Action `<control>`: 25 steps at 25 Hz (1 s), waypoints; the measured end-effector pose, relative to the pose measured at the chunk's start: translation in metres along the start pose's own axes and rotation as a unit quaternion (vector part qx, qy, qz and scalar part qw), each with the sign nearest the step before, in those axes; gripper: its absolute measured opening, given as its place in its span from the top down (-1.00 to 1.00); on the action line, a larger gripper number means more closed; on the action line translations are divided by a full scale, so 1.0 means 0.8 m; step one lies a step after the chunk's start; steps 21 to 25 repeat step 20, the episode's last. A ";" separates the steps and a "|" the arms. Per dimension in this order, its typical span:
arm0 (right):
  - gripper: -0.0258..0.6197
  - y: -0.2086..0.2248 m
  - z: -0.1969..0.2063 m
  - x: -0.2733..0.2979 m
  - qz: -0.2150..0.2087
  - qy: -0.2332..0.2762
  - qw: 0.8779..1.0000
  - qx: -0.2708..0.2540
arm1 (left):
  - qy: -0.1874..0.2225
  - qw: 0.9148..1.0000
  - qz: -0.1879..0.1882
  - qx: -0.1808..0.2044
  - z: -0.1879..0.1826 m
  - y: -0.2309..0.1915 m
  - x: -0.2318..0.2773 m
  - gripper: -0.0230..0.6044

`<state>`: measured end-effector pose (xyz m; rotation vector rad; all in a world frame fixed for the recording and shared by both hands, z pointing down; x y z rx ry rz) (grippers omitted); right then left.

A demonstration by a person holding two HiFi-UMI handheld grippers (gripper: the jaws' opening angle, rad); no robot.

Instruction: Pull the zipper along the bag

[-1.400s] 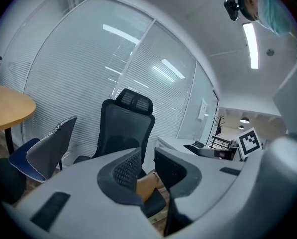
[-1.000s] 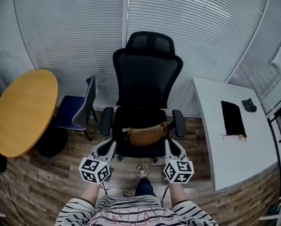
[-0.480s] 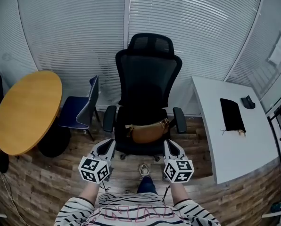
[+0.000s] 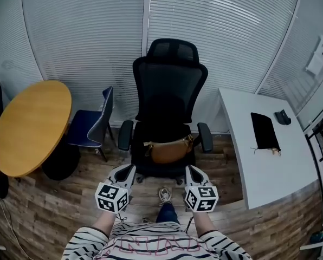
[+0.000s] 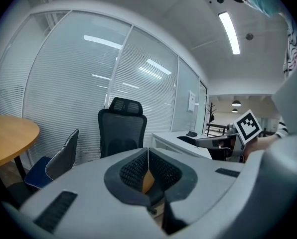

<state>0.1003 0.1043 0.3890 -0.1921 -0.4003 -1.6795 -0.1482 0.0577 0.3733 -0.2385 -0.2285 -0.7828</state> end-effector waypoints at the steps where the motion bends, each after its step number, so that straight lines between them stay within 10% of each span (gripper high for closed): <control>1: 0.83 0.000 0.001 0.000 0.001 -0.002 1.000 -0.001 | -0.003 1.000 0.002 0.004 0.001 0.002 0.000 0.83; 25: 0.83 -0.016 0.001 0.006 -0.002 -0.010 1.000 -0.010 | -0.006 1.000 -0.011 0.001 0.009 -0.006 -0.010 0.83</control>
Point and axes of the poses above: the fingertips, and each gripper's own axes: x forward along the fingers, y to its right, z out of its underside, the point moved 5 cm from there along -x, backward along the fingers, and after that the axes turned 3 degrees about -y, right-handed, at the moved point
